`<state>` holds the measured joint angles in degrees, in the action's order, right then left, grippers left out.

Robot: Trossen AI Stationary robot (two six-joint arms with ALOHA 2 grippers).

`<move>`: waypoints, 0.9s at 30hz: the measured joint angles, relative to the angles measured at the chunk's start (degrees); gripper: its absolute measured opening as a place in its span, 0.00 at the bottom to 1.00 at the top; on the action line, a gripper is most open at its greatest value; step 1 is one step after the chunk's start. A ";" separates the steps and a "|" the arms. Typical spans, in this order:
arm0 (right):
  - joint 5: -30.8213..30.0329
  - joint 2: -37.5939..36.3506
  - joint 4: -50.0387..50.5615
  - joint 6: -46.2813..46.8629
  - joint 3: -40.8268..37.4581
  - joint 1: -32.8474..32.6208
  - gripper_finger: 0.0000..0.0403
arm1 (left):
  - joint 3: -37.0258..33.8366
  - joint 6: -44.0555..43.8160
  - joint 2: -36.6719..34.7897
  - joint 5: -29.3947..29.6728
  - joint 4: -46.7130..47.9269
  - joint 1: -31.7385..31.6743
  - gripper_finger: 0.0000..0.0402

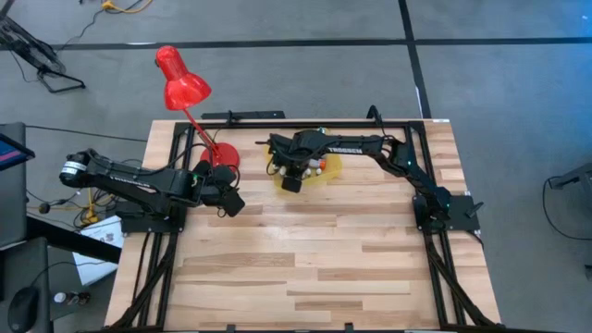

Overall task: Pick & Place food coloring
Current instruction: Put the small blue food coloring bottle into the yellow bin, then adjust the large orange food coloring bottle in the yellow bin

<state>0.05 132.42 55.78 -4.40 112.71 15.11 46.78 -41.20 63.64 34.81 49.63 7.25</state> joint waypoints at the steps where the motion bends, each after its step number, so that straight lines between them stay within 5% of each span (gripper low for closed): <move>1: 0.00 0.00 -0.44 0.00 0.00 0.00 0.14 | 0.00 -0.01 0.00 0.00 0.00 0.00 0.60; 27: -0.11 0.00 -2.64 -3.46 0.00 0.05 0.28 | 0.00 0.00 0.01 -0.05 -0.01 0.00 0.60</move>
<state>-0.05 132.42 53.14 -7.86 112.71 15.16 46.78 -41.20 63.65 34.75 49.61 7.25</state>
